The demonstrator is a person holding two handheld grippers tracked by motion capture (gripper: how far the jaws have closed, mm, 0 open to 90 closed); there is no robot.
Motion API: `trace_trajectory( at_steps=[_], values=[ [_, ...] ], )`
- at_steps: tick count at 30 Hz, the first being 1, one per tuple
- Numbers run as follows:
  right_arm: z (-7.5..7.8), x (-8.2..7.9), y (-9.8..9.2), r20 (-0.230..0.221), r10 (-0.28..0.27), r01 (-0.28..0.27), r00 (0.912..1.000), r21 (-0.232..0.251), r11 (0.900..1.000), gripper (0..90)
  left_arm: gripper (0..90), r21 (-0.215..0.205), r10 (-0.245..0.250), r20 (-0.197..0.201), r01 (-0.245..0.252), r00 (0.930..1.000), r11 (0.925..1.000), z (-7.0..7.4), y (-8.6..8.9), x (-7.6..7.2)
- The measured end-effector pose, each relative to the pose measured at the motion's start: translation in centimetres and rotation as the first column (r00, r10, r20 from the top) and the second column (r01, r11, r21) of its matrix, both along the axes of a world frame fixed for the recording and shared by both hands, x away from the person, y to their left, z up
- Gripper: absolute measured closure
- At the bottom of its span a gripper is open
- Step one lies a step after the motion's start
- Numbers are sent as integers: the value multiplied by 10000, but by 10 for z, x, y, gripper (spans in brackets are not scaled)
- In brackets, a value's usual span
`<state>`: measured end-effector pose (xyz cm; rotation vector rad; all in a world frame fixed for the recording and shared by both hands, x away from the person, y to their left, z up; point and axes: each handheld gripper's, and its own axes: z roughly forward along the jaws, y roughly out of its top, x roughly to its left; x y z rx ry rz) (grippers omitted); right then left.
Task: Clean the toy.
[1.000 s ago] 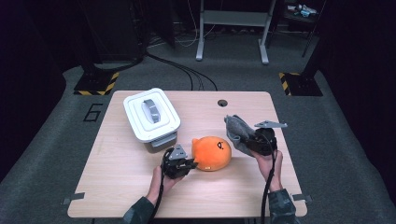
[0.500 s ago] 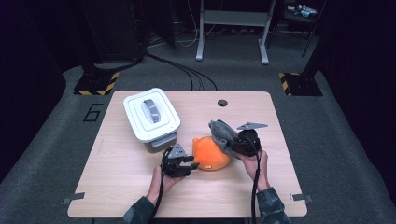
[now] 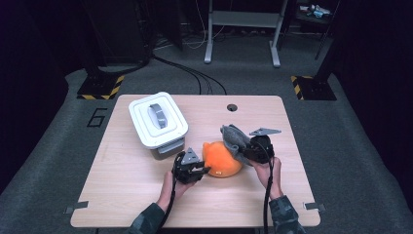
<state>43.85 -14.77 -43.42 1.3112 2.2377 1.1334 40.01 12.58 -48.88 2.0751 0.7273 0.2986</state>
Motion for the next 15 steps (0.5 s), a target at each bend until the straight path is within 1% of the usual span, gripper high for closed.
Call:
trace_trajectory(
  at_steps=[1, 2, 4, 5, 7, 8, 9, 10, 11, 12, 13, 15],
  values=[
    [3, -2, 1, 49, -35, 35, 10000, 38, 10000, 735, 712, 35, -40, 45, 39, 10000, 10000, 1, 0, 0],
    [7, -3, 2, 153, 80, -82, 9999, 139, 9999, 735, 719, 35, -40, 45, 39, 10000, 10000, 1, 0, 0],
    [14, -5, 9, 311, 203, -208, 9993, 147, 9997, 735, 731, 131, -68, 148, 66, 9999, 9999, 2, -3, -2],
    [16, -6, 12, 332, 269, -275, 9991, 180, 9995, 735, 736, 220, -102, 226, 97, 9997, 9997, 3, -4, -2],
    [22, -7, 22, 323, 510, -515, 9982, 151, 9986, 734, 742, 195, -73, 225, 69, 9997, 9998, 5, -6, -3],
    [22, -7, 28, 274, 618, -623, 9977, 152, 9979, 734, 745, 195, -73, 225, 69, 9997, 9998, 5, -6, -3],
    [23, -8, 32, 236, 710, -713, 9972, 148, 9973, 734, 751, 210, -114, 311, 107, 9995, 9997, 6, -7, -3],
    [23, -8, 32, 236, 710, -713, 9972, 148, 9973, 734, 755, 210, -114, 311, 107, 9995, 9997, 6, -7, -3],
    [22, -9, 41, 148, 827, -830, 9965, 190, 9964, 732, 760, 183, -121, 327, 116, 9994, 9998, 7, -9, -3],
    [22, -9, 41, 148, 827, -830, 9965, 190, 9964, 732, 766, 183, -121, 327, 116, 9994, 9998, 7, -9, -3],
    [20, -9, 48, 100, 984, -985, 9951, 60, 9951, 730, 776, 213, -198, 444, 189, 9988, 9996, 8, -13, -4],
    [16, -9, 52, 166, 948, -943, 9954, -258, 9952, 731, 793, 301, -264, 466, 250, 9986, 9992, 9, -15, -5]
  ],
)
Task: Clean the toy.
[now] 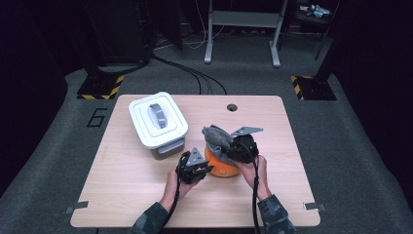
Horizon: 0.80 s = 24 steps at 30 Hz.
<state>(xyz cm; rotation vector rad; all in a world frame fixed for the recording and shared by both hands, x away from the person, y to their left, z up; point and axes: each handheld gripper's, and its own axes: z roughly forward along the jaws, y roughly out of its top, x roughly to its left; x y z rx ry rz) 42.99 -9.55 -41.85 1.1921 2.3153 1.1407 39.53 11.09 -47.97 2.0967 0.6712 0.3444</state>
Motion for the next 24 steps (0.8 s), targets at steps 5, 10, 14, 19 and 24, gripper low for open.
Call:
trace_trajectory(
  at_steps=[5, 10, 14, 19, 24],
  values=[
    [-5, 2, -3, 35, -179, 180, 9998, -272, 9995, 733, 814, -99, 24, -54, -24, 10000, 9999, -2, 1, 1],
    [-8, 3, -9, 55, -422, 424, 9991, -389, 9983, 735, 817, -163, 73, -148, -75, 9999, 9998, -3, 3, 2],
    [-15, 8, -30, -30, -1002, 1000, 9950, -389, 9942, 736, 816, -365, 103, -301, -114, 9995, 9993, -6, 6, 4],
    [-25, 12, -51, -277, -1595, 1586, 9868, -309, 9869, 736, 816, -401, 38, -237, -47, 9997, 9992, -5, 5, 5],
    [-17, 8, -61, -299, -1760, 1763, 9839, 69, 9843, 736, 815, -313, -82, -144, 77, 9999, 9995, -1, 2, 6]
  ],
)
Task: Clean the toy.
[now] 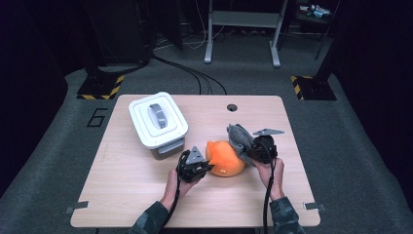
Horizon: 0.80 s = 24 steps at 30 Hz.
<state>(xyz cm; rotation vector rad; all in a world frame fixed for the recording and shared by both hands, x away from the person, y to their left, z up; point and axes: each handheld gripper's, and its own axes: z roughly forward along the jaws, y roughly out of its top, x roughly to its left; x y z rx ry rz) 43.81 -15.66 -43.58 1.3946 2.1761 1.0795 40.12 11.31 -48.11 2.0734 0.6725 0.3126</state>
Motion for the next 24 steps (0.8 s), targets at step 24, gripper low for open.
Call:
trace_trajectory(
  at_steps=[24],
  values=[
    [-3, -6, 23, 60, 326, -322, 9995, -638, 9974, 740, 814, -159, -175, -85, 174, 9998, 9997, 0, 2, 4]
  ],
)
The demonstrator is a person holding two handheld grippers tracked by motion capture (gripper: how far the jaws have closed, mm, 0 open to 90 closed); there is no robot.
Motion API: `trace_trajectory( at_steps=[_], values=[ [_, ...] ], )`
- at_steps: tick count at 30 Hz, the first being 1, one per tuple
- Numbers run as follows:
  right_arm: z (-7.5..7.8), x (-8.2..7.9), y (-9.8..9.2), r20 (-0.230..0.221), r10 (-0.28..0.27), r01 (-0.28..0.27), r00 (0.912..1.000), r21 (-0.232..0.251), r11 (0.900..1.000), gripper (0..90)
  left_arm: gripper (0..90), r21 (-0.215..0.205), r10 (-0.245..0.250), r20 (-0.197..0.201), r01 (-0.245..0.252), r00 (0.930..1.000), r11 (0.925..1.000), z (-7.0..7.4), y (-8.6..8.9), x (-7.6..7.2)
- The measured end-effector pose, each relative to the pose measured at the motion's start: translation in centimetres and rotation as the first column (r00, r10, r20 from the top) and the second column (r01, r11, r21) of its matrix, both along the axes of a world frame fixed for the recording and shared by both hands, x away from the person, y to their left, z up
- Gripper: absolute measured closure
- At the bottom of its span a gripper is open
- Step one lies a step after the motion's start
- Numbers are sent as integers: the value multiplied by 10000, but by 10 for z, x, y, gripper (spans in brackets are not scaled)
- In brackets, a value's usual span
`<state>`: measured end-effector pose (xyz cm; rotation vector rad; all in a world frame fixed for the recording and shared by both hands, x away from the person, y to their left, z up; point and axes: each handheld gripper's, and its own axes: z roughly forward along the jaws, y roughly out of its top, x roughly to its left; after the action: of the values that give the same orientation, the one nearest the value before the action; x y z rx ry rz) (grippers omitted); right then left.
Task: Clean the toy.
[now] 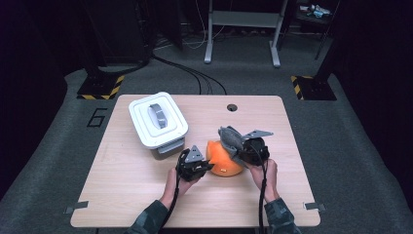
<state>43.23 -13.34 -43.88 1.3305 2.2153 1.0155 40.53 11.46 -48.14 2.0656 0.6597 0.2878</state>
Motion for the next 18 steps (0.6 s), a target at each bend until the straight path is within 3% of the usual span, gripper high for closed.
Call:
trace_trajectory(
  at_steps=[5, 7, 11, 12, 15, 18],
  values=[
    [-10, 3, -18, -111, -406, 406, 9991, 62, 9992, 740, 814, -20, -184, 82, 184, 9998, 9998, 1, -2, 0],
    [-6, 0, -21, -121, -423, 425, 9990, 202, 9989, 739, 814, 31, -201, 147, 201, 9997, 9998, 2, -4, 0],
    [8, -9, -18, 277, -138, 118, 9995, 711, 9974, 739, 814, 0, -254, 118, 254, 9996, 9997, 3, -4, 2],
    [18, -17, -7, 488, 277, -317, 9984, 844, 9959, 738, 814, 79, -286, 128, 285, 9995, 9996, 4, -5, 1],
    [23, -21, 6, 550, 693, -741, 9961, 896, 9932, 738, 814, 164, -366, 216, 363, 9991, 9992, 5, -5, 2],
    [19, -19, 33, 334, 1272, -1284, 9913, 398, 9909, 738, 814, 214, -258, 227, 253, 9994, 9995, 5, -6, 1]
  ],
)
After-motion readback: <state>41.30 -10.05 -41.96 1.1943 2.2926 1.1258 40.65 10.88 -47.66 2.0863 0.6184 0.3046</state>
